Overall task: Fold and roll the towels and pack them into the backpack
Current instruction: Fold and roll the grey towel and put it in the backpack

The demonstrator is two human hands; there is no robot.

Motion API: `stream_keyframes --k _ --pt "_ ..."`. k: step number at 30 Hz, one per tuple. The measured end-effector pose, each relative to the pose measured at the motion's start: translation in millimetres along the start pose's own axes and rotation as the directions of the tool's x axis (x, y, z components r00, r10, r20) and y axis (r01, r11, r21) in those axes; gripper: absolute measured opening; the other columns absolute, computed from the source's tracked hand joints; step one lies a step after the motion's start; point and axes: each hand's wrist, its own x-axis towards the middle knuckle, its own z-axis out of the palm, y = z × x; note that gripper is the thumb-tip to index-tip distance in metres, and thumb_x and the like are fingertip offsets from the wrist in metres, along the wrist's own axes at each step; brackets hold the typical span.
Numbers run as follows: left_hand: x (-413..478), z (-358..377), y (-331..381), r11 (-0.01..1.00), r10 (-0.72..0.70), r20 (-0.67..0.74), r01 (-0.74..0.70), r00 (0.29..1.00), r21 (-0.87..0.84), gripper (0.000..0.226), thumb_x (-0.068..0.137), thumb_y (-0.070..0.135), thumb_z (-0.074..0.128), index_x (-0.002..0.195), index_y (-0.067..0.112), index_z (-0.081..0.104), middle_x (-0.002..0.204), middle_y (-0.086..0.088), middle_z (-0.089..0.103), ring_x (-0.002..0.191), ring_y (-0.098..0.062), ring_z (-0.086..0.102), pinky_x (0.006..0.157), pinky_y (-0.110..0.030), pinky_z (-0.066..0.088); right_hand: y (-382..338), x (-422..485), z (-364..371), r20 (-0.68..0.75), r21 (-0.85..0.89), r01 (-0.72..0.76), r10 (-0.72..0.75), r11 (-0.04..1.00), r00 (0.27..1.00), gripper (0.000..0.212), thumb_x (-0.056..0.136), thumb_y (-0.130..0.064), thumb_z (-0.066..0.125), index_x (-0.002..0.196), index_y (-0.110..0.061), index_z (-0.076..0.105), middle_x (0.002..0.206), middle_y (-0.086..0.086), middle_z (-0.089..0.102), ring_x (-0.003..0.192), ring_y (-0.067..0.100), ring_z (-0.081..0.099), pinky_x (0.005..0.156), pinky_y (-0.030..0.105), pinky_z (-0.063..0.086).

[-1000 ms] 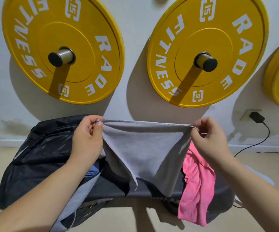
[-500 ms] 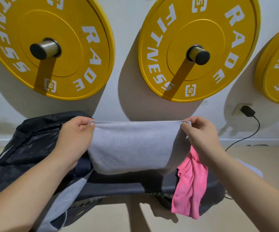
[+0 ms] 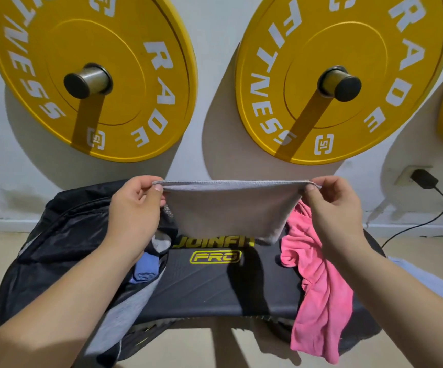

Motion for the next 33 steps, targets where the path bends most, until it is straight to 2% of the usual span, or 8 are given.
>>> stream_keyframes --k 6,10,14,18,23,25,30,33 --pt "-10 -9 -23 0.975 -0.202 0.229 0.173 0.952 0.141 0.015 0.1 0.007 0.057 0.101 0.012 0.071 0.087 -0.013 0.076 0.079 -0.021 0.07 0.08 -0.032 0.058 17 -13 -20 0.24 -0.236 -0.062 0.12 0.97 0.963 0.009 0.088 -0.005 0.063 0.081 -0.01 0.061 0.07 0.006 0.063 0.065 0.017 0.054 0.062 0.031 0.044" --pt "-26 -21 -60 0.859 -0.474 0.44 0.29 0.763 0.423 0.015 0.099 0.006 0.057 0.094 0.005 0.071 0.084 -0.022 0.076 0.077 -0.023 0.067 0.082 -0.039 0.06 43 -32 -33 0.501 -0.56 -0.055 0.391 0.826 0.772 0.005 0.084 0.0 0.066 0.08 -0.004 0.064 0.068 0.002 0.062 0.063 0.015 0.053 0.06 0.026 0.046" --pt "-36 -35 -81 0.756 -0.611 0.486 0.278 0.625 0.593 0.013 0.1 0.011 0.057 0.099 0.007 0.069 0.084 -0.017 0.073 0.085 -0.029 0.073 0.084 -0.042 0.061 60 -47 -43 0.586 -0.741 0.077 0.587 0.667 0.559 0.006 0.083 -0.008 0.072 0.087 -0.005 0.069 0.074 -0.002 0.066 0.068 0.014 0.057 0.059 0.019 0.046" --pt "-36 -38 -83 0.706 -0.667 0.508 0.246 0.545 0.664 0.013 0.095 0.005 0.057 0.092 0.008 0.069 0.079 -0.01 0.064 0.075 -0.022 0.058 0.067 -0.033 0.051 65 -48 -44 0.54 -0.748 -0.04 0.643 0.662 0.543 0.003 0.085 -0.004 0.067 0.086 -0.007 0.067 0.078 0.007 0.066 0.064 0.018 0.056 0.057 0.025 0.049" --pt "-32 -21 -93 0.736 -0.606 0.453 0.245 0.653 0.631 0.016 0.097 0.005 0.053 0.094 0.004 0.069 0.08 -0.014 0.065 0.064 -0.025 0.059 0.059 -0.027 0.052 78 -47 -36 0.479 -0.636 -0.279 0.652 0.719 0.588 0.004 0.093 -0.006 0.063 0.092 -0.004 0.06 0.083 0.016 0.068 0.073 0.029 0.07 0.08 0.048 0.063" --pt "-30 -10 -99 0.751 -0.576 0.432 0.242 0.694 0.614 0.018 0.101 0.008 0.051 0.094 0.004 0.067 0.079 -0.016 0.064 0.061 -0.026 0.06 0.055 -0.03 0.056 85 -44 -26 0.471 -0.637 -0.283 0.652 0.717 0.594 0.007 0.096 -0.009 0.06 0.096 -0.002 0.057 0.089 0.023 0.07 0.077 0.039 0.075 0.076 0.055 0.063" --pt "-3 13 -123 0.768 -0.478 0.364 0.179 0.8 0.615 0.03 0.098 0.011 0.052 0.069 0.014 0.053 0.086 -0.018 0.065 0.061 -0.032 0.059 0.059 -0.049 0.062 110 -12 8 0.395 -0.727 -0.163 0.6 0.667 0.696 0.01 0.096 -0.013 0.055 0.091 -0.006 0.062 0.072 0.018 0.066 0.059 0.031 0.064 0.06 0.039 0.06" --pt "14 29 -134 0.677 -0.365 0.365 -0.026 0.857 0.736 0.025 0.092 0.01 0.053 0.068 0.018 0.055 0.084 -0.009 0.068 0.07 -0.029 0.061 0.071 -0.048 0.062 131 5 25 0.326 -0.722 -0.2 0.58 0.662 0.747 0.008 0.089 -0.007 0.059 0.087 -0.005 0.066 0.071 0.018 0.064 0.058 0.03 0.061 0.061 0.04 0.06"
